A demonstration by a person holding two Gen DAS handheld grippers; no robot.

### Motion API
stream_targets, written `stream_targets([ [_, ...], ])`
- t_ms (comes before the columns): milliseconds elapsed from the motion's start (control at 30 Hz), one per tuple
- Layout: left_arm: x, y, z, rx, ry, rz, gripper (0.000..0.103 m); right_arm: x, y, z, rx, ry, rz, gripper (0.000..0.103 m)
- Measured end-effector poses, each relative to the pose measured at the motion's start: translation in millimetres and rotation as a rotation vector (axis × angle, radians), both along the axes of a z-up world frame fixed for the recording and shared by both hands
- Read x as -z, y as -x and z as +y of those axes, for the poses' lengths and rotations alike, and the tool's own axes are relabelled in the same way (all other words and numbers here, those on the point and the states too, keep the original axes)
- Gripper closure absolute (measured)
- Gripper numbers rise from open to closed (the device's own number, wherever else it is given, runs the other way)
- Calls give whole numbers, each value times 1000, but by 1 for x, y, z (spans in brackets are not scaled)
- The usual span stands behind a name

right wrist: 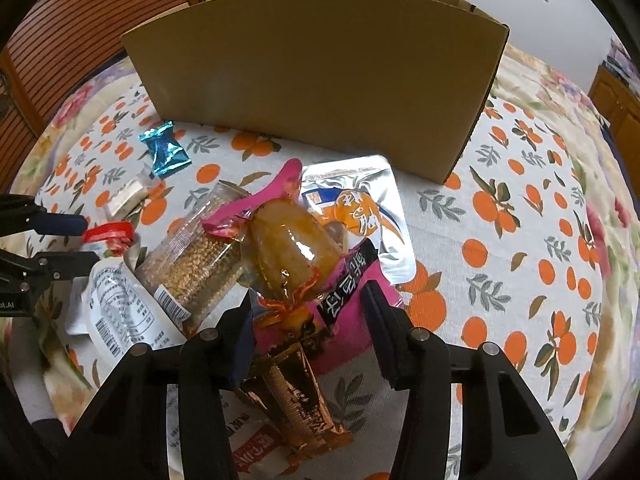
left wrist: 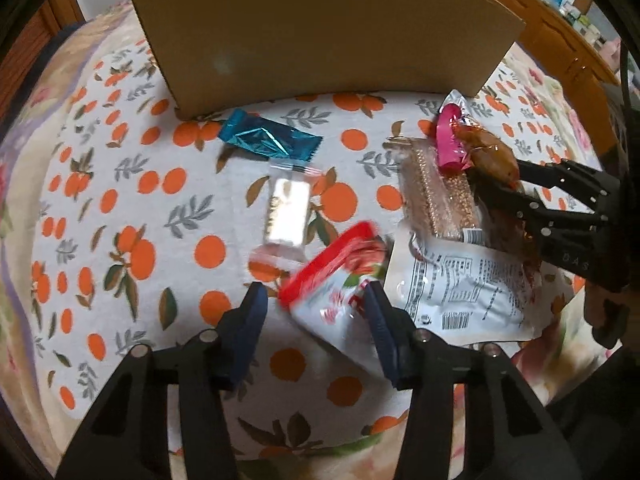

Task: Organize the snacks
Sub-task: 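Lower the left gripper onto the clear grain-bar bag while the right gripper lowers onto the pink-tagged candy bag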

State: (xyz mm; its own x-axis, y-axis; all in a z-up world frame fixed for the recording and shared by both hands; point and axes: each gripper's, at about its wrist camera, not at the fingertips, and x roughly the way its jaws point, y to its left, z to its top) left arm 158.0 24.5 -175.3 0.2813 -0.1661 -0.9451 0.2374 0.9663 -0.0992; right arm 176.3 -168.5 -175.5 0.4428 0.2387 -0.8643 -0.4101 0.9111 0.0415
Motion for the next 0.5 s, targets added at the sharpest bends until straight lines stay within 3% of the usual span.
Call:
stream_targets([
  [33, 1, -1, -1, 3, 14, 6, 56, 0, 0, 1, -1, 1, -1, 53],
  [67, 3, -2, -1, 12, 27, 16, 64, 0, 0, 0, -2, 3, -2, 53],
  [100, 3, -2, -2, 18, 31, 20, 81, 1, 0, 1, -2, 4, -3, 53],
  [133, 5, -2, -4, 23, 16, 31, 90, 1, 0, 2, -2, 4, -3, 53],
  [200, 8, -1, -5, 33, -16, 28, 99, 1, 0, 1, -2, 2, -3, 53],
  [400, 2, -3, -4, 16, -3, 15, 98, 1, 0, 2, -1, 5, -4, 53],
  [467, -1, -6, -1, 3, -4, 9, 89, 1, 1, 2, -1, 4, -5, 53],
  [500, -3, -8, 1, -5, 18, 12, 78, 1, 0, 2, -2, 4, -4, 53],
])
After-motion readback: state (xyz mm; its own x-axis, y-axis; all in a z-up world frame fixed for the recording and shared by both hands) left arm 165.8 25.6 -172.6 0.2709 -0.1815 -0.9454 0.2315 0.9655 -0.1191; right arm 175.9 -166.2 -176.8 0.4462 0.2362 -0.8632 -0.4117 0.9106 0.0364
